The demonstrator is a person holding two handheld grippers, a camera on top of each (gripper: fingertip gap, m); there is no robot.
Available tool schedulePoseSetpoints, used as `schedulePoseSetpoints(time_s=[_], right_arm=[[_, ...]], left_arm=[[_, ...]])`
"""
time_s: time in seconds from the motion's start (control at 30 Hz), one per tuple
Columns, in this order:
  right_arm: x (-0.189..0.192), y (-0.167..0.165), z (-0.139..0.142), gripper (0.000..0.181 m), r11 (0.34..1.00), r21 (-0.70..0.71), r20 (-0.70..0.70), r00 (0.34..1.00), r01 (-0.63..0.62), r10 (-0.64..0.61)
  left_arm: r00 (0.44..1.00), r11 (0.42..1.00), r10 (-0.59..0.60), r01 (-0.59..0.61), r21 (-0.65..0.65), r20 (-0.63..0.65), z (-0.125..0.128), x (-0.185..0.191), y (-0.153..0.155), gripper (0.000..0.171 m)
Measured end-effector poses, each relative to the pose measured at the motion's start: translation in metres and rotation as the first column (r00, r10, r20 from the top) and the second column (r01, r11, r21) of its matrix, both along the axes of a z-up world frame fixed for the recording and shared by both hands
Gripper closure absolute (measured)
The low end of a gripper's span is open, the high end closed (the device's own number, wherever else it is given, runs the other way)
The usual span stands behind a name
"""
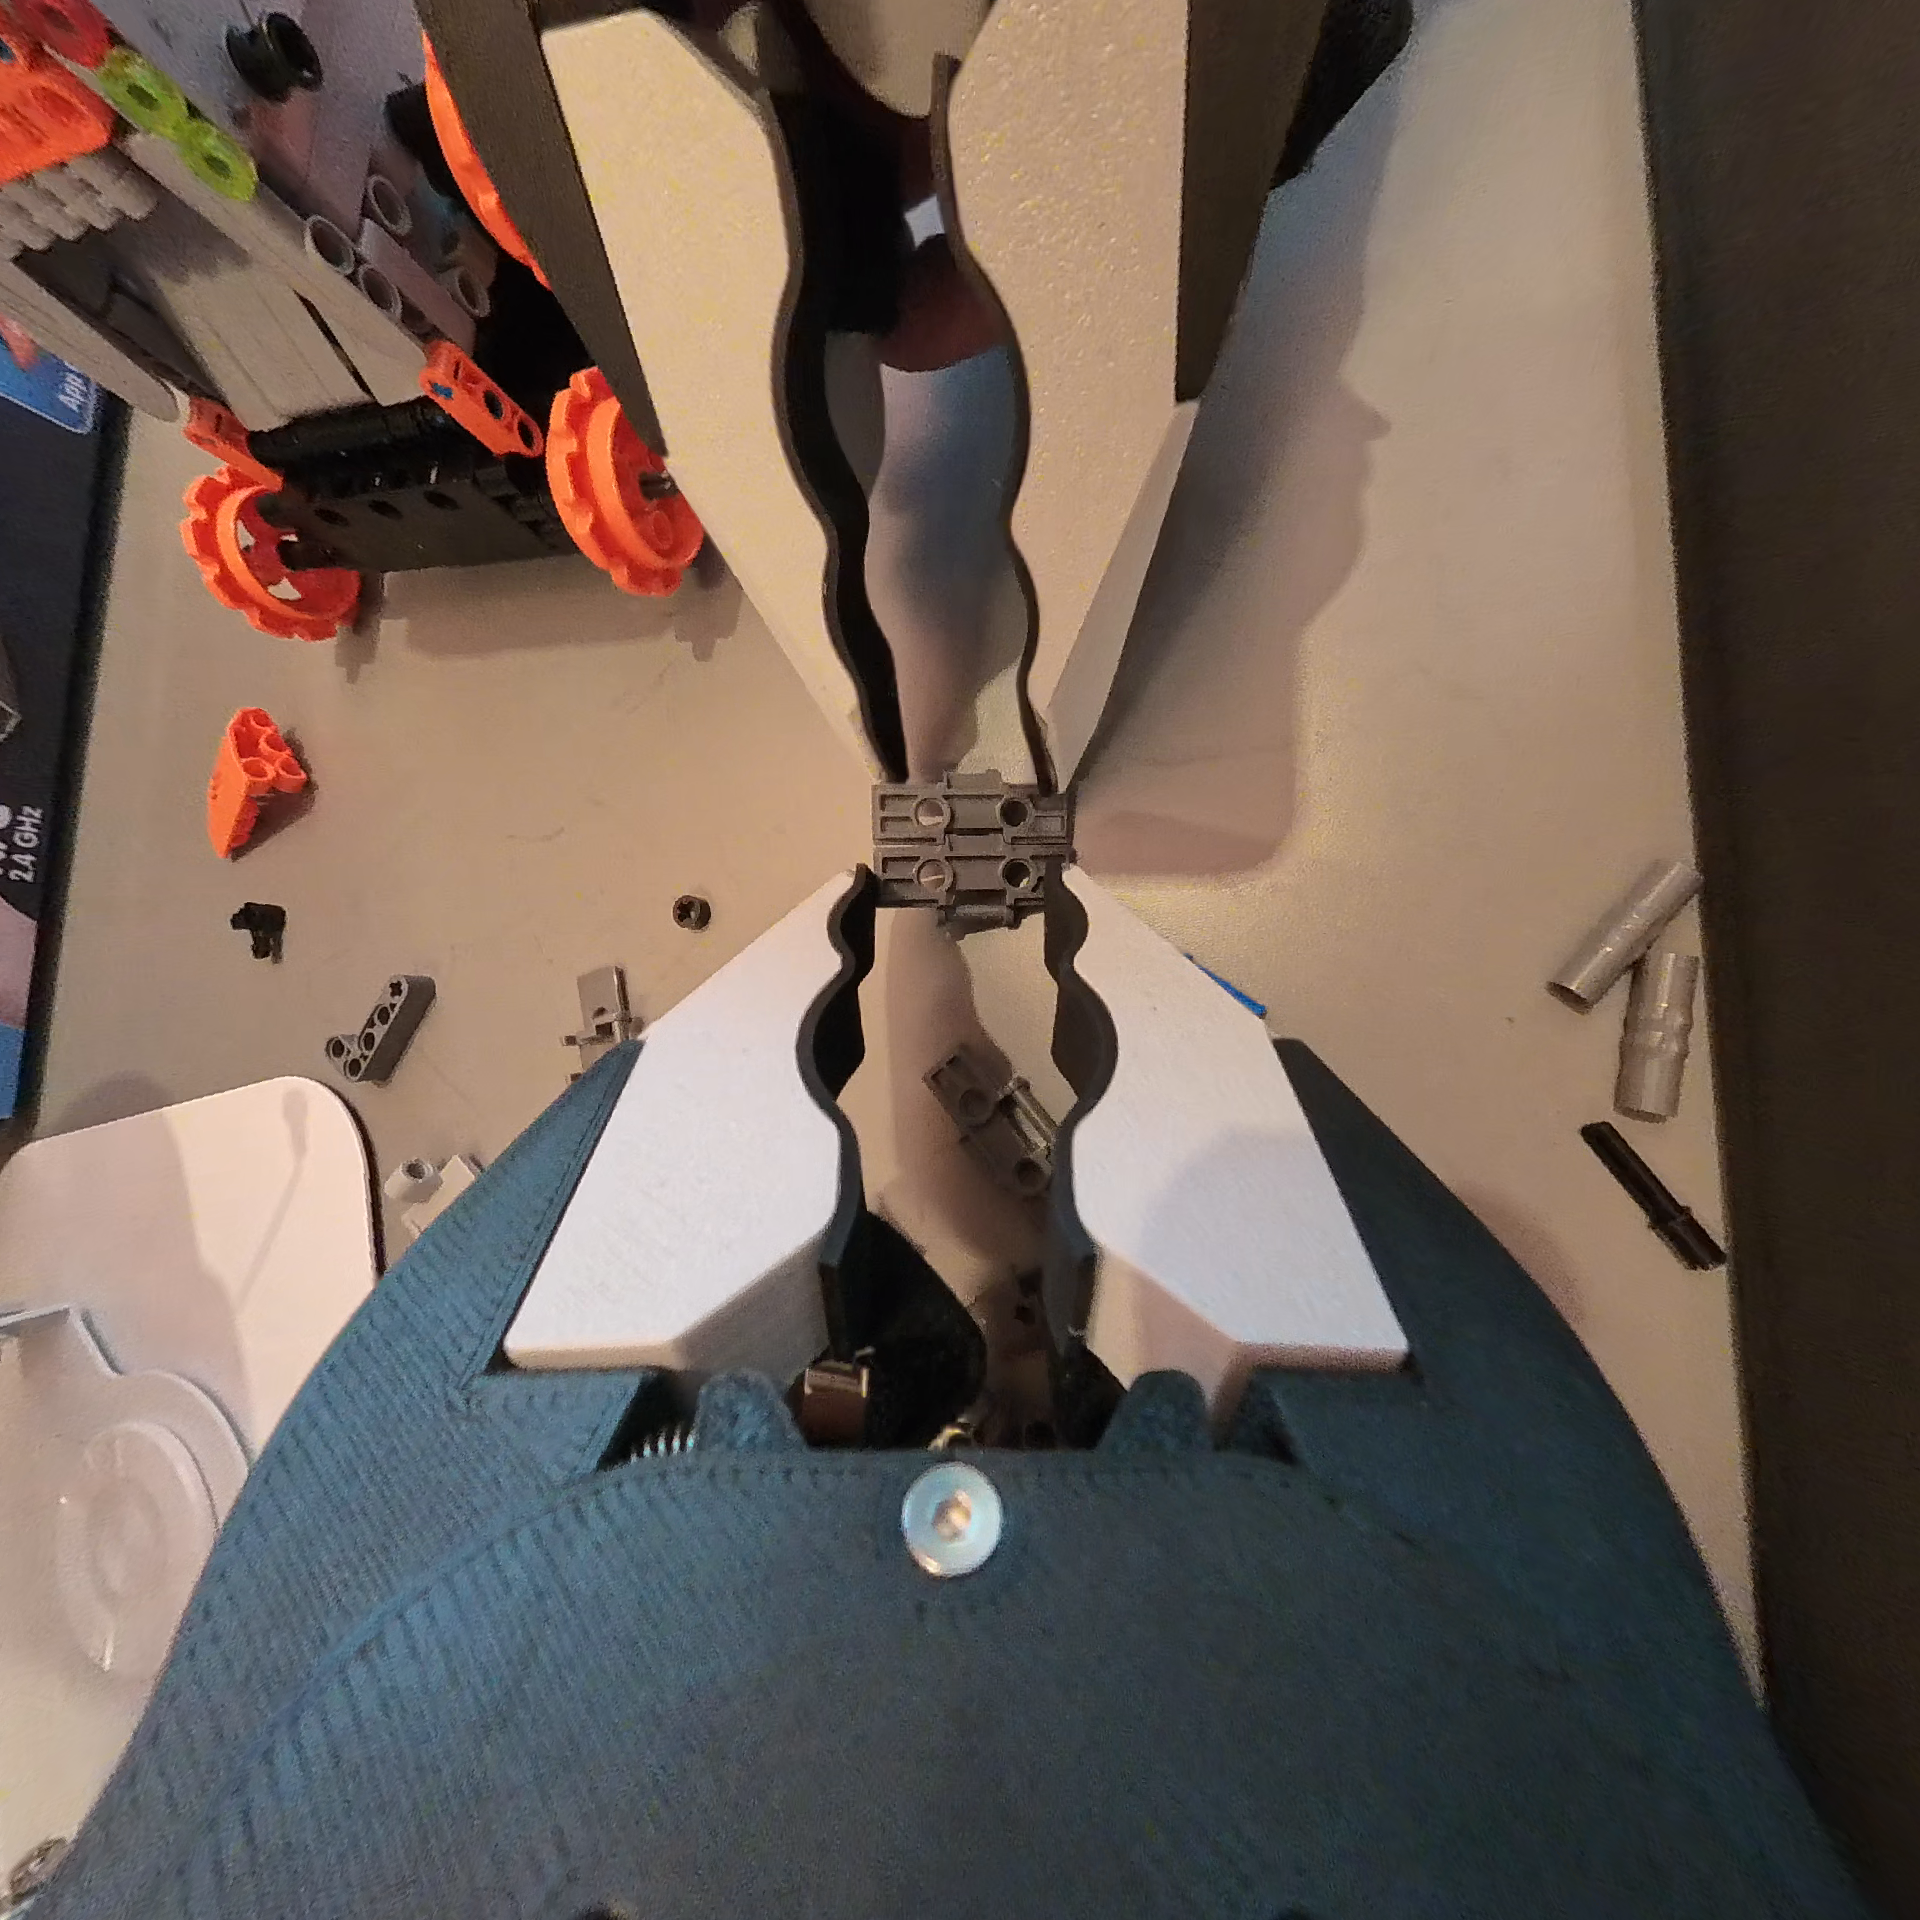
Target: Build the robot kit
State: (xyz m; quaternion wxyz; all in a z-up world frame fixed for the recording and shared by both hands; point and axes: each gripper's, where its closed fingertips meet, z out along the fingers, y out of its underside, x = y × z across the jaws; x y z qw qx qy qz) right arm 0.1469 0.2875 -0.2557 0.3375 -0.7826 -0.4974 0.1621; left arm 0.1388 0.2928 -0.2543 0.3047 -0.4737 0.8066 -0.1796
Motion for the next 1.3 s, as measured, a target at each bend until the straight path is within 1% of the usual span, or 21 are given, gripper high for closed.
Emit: schedulePoseSetpoints(time_s=[0.07,0.17,0.23,0.33,0.47,0.5,0.53,0.57,0.6,0.7,0.77,0.83,0.87,0.93,1.0,1.13,1.23,1.3], right_arm=[[0.000,0.000,-0.001,0.157,0.999,-0.032,-0.026,1.000,0.008,-0.009],[-0.002,-0.001,0.000,0.163,0.998,-0.069,-0.063,0.998,0.016,-0.020],[-0.004,-0.001,0.001,0.165,0.995,-0.099,-0.102,0.994,0.028,-0.038],[-0.003,0.003,0.003,0.170,0.994,-0.102,-0.124,0.991,0.046,-0.058],[-0.003,0.006,0.008,0.172,0.997,-0.063,-0.135,0.989,0.050,-0.058],[-0.003,0.008,0.012,0.173,0.997,-0.061,-0.160,0.985,0.054,-0.063],[-0.003,0.009,0.017,0.176,0.997,-0.050,-0.184,0.981,0.055,-0.063],[-0.003,0.010,0.022,0.177,0.998,-0.033,-0.203,0.977,0.056,-0.061],[-0.003,0.011,0.028,0.177,0.998,-0.014,-0.221,0.973,0.057,-0.059],[-0.003,0.013,0.041,0.177,0.997,0.045,-0.249,0.967,0.061,-0.048],[-0.004,0.014,0.045,0.177,0.994,0.096,-0.240,0.970,0.054,-0.029],[-0.007,0.011,0.055,0.177,0.983,0.181,-0.229,0.973,0.026,0.016],[-0.008,0.009,0.062,0.177,0.971,0.237,-0.219,0.975,0.011,0.043],[-0.011,0.006,0.072,0.177,0.941,0.337,-0.187,0.979,-0.015,0.083],[-0.013,0.004,0.079,0.177,0.898,0.437,-0.135,0.984,-0.044,0.114],[-0.016,-0.001,0.087,0.177,0.826,0.557,-0.051,0.988,-0.093,0.146],[-0.018,-0.002,0.093,0.177,0.779,0.618,-0.008,0.990,-0.106,0.141],[-0.019,-0.003,0.096,0.177,0.755,0.647,0.014,0.992,-0.107,0.128]], left_arm=[[0.999,0.999,-0.015,0.014,0.047,0.030,0.001,0.000,0.000,0.140],[0.995,0.982,-0.034,0.016,0.187,0.090,0.004,0.000,0.002,0.140],[0.990,0.950,-0.073,0.033,0.311,0.117,0.007,0.001,0.003,0.141],[0.983,0.905,-0.106,0.033,0.424,0.149,0.010,0.003,0.004,0.142],[0.973,0.867,-0.133,0.022,0.498,0.187,0.016,0.003,0.005,0.142],[0.969,0.864,-0.133,0.010,0.503,0.210,0.020,0.003,0.005,0.142],[0.958,0.869,-0.122,-0.023,0.494,0.259,0.029,0.006,0.006,0.151],[0.951,0.875,-0.118,-0.037,0.484,0.286,0.037,0.006,0.006,0.147],[0.945,0.878,-0.111,-0.052,0.475,0.308,0.043,0.006,0.008,0.148],[0.922,0.927,-0.058,-0.092,0.363,0.382,0.058,0.005,0.009,0.146],[0.922,0.940,-0.038,-0.097,0.326,0.385,0.060,0.003,0.012,0.144],[0.922,0.954,-0.035,-0.084,0.288,0.385,0.061,0.002,0.010,0.149],[0.928,0.957,-0.041,-0.070,0.280,0.371,0.059,0.002,0.008,0.148],[0.918,0.946,-0.066,-0.067,0.316,0.390,0.064,0.002,0.007,0.155],[0.904,0.939,-0.091,-0.061,0.337,0.417,0.073,0.001,0.003,0.158],[0.897,0.921,-0.141,-0.037,0.387,0.419,0.080,-0.002,-0.002,0.161],[0.894,0.932,-0.123,-0.045,0.360,0.430,0.086,-0.002,-0.003,0.164],[0.895,0.928,-0.120,-0.053,0.369,0.430,0.087,-0.003,-0.002,0.164]])
